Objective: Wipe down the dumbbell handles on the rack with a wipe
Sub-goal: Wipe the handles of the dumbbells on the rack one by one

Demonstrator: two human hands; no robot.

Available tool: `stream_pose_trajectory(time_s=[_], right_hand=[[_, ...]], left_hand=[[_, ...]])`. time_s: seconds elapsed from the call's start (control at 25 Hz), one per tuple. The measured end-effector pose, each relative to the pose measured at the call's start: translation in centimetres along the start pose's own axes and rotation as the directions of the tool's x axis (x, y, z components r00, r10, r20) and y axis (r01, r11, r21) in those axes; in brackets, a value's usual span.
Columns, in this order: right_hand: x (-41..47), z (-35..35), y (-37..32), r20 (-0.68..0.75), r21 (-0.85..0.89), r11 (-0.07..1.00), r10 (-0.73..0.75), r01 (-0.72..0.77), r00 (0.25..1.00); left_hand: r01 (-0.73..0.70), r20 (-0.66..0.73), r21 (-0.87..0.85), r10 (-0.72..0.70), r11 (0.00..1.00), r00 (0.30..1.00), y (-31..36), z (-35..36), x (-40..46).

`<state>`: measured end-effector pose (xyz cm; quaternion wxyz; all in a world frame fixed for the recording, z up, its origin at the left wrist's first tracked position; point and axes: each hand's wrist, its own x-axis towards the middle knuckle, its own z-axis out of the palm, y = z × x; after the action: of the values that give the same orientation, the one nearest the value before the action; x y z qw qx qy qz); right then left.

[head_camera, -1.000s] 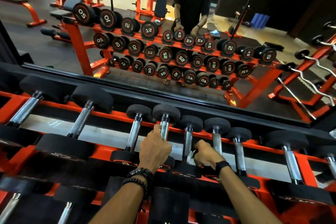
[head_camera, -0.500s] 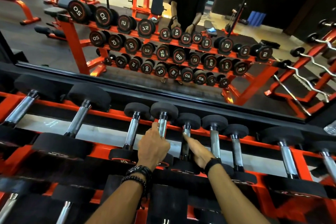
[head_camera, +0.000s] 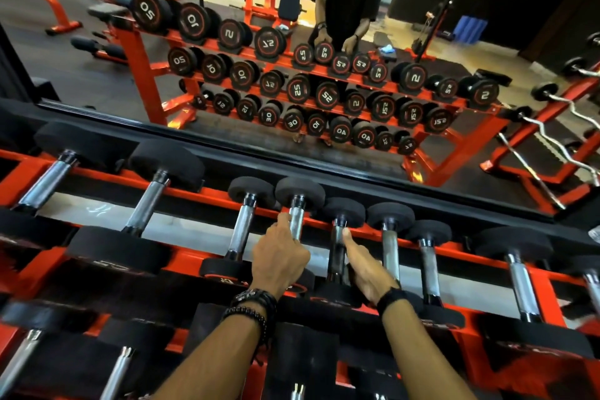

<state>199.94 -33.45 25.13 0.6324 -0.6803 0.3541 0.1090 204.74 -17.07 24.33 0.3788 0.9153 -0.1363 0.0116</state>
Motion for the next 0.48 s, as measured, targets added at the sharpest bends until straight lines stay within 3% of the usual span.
stream_pose_trajectory(time_s=[0.12,0.2,0.32,0.48], right_hand=[[-0.3,0.3,-0.2,0.023,0.062,0.998,-0.009,0.007,1.0],[-0.6,0.2,-0.2,-0.11,-0.166,0.986,-0.05,0.031,0.993],[-2.1,0.0,1.1,-0.227,-0.526,0.83,-0.348,0.186,0.91],[-2.9,0.8,2.0,-0.228,-0.572,0.729,-0.582,0.376,0.781]], left_hand=[[-0.003,0.006,-0.019,0.003,1.0,1.0,-0.1,0.0,-0.2],[0.009,-0.001,-0.027,-0.009,1.0,1.0,-0.1,0.0,0.0],[0.006,-0.002,-0.011,-0.006,1.0,1.0,-0.2,0.2,0.0],[0.008,-0.011,-0.003,-0.008,1.0,1.0,-0.3,0.3,0.0]])
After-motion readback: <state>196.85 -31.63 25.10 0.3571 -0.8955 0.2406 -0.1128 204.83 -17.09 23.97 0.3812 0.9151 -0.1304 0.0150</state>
